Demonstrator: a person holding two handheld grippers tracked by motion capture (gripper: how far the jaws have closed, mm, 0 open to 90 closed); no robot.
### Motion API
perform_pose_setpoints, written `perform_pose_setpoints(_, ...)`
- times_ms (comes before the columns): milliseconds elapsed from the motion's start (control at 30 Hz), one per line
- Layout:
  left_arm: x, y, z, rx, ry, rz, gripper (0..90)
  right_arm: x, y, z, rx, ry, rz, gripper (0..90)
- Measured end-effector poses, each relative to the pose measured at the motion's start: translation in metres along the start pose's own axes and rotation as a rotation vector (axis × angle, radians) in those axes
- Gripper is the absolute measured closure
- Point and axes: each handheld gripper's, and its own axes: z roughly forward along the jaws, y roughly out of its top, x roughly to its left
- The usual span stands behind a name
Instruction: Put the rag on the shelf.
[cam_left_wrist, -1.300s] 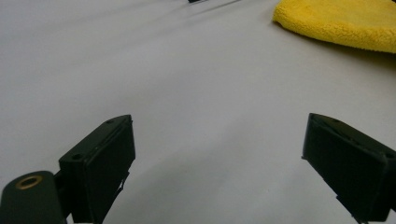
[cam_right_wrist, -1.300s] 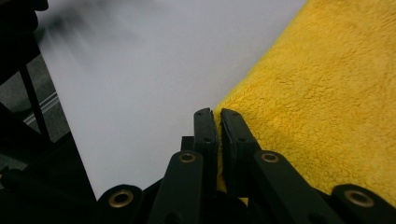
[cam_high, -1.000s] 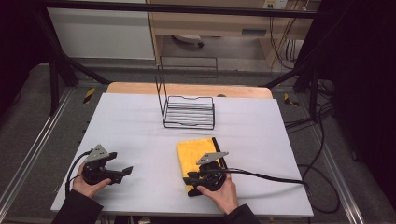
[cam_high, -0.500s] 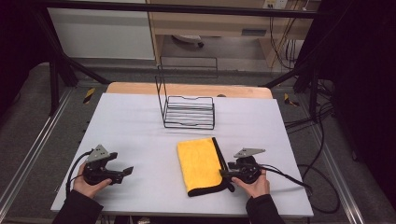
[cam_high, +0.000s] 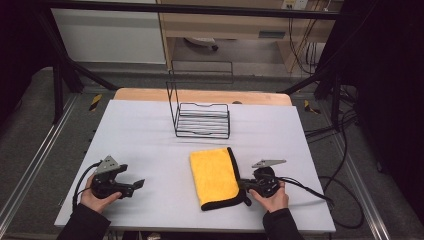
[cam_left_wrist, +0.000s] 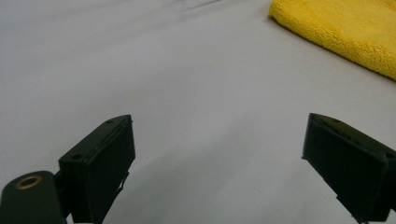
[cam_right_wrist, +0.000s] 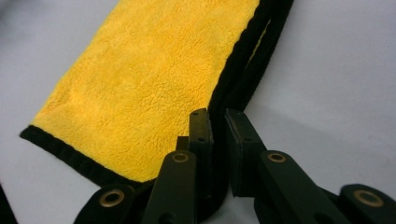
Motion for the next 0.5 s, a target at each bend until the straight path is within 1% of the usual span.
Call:
perform_pose_setpoints(167, -0.003, 0.0, 0.002, 0.006, -0.002, -0.006, 9.0, 0.004, -0.002, -0.003, 0.008, 0.006, 0.013, 83.3)
perform_pose_setpoints(267, -0.004, 0.001, 0.002, 0.002, -0.002, -0.008, 8.9, 0.01, -0.008, -0.007, 0.008, 0.012, 0.031, 83.3)
perform_pose_setpoints(400, -0.005, 0.002, 0.004, 0.006, -0.001, -0.01, 8.8, 0.01, -0.01, -0.007, 0.002, 0.005, 0.026, 82.0)
perform_pose_setpoints(500, -0.009, 0.004, 0.006, 0.014, 0.006, -0.009, 6.8, 0.007, -0.01, -0.004, -0.015, -0.014, -0.057, 71.2)
